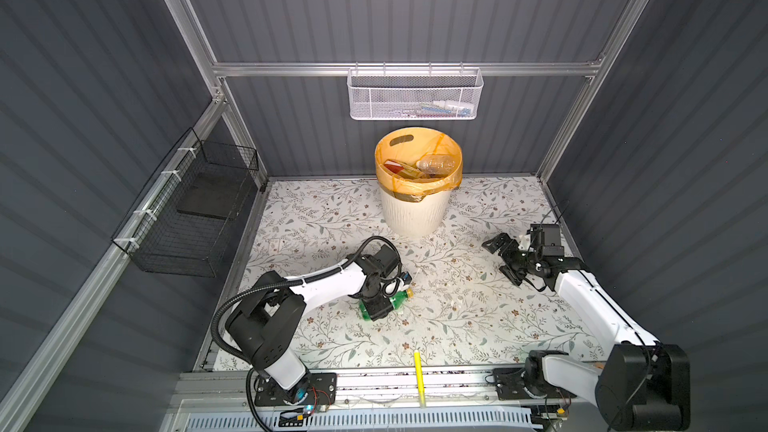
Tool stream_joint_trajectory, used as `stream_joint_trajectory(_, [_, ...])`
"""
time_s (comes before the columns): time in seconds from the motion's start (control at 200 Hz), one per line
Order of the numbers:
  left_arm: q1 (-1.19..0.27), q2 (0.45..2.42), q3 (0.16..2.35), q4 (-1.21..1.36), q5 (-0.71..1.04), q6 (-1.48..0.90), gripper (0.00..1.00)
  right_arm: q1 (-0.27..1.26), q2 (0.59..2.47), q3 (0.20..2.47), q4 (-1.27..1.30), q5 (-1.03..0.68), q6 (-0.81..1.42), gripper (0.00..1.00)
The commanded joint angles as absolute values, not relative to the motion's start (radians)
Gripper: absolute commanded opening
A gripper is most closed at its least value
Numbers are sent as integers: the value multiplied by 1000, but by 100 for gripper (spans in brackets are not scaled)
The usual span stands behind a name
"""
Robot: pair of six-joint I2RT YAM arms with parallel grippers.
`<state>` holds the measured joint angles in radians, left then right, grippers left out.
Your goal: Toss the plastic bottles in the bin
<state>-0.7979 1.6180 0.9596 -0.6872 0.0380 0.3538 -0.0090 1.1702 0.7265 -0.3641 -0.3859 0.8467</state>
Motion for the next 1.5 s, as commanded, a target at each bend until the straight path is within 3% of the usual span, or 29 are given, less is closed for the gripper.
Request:
stream_joint_trajectory(0.0, [-802, 1619, 968, -683, 34, 348, 59, -14, 1170, 712, -358, -388, 840, 99])
stream_joint_trajectory(0.14, [-802, 1595, 1021, -727, 18, 344, 50, -14, 1166, 707, -359, -392, 845, 99])
stream_joint_trajectory(0.27, [-801, 1517, 1327, -831, -1, 354, 48, -14, 1149, 716, -373, -391, 847, 99])
stream_joint_trajectory(0.31, [-801, 1509, 1539, -852, 0, 345, 52, -14, 1143, 724, -382, -390, 844, 99])
stream_joint_trajectory(0.34, [-801, 1510, 1691, -843, -7, 323, 62, -14, 1137, 730, -383, -388, 841, 99])
stream_joint_trajectory(0.385, [-801, 1514, 1860, -742, -82, 270, 94, -14, 1131, 735, -383, -385, 839, 99])
stream_joint_trajectory(0.4, [-800, 1516, 1900, -696, -112, 254, 99, -14, 1130, 736, -383, -384, 838, 99])
stream_joint_trajectory(0.55, [-747, 1672, 2194, -420, -576, 226, 100, -14, 1102, 725, -383, -394, 855, 99])
stream_joint_trajectory(0.62, [-607, 1807, 2379, -544, -566, 71, 100, -14, 1070, 707, -383, -397, 861, 99])
stream_joint_trajectory(0.71, [-495, 1931, 2546, -735, -428, -113, 100, -15, 1033, 689, -416, -383, 861, 99])
stream_joint_trajectory(0.896, [-490, 1695, 2067, -454, -357, -167, 100, -36, 1002, 703, -464, -310, 822, 99])
stream_joint_trajectory(1.186, [-433, 1423, 1633, -464, -336, -145, 100, -238, 1111, 963, -567, -195, 649, 99])
stream_joint_trajectory(1.331, [-398, 1307, 1322, -386, -285, -235, 100, -352, 1244, 1056, -524, -209, 674, 99])
stream_joint_trajectory(1.496, [-371, 1277, 1148, -347, -242, -283, 99, -389, 1481, 1298, -593, -162, 540, 99])
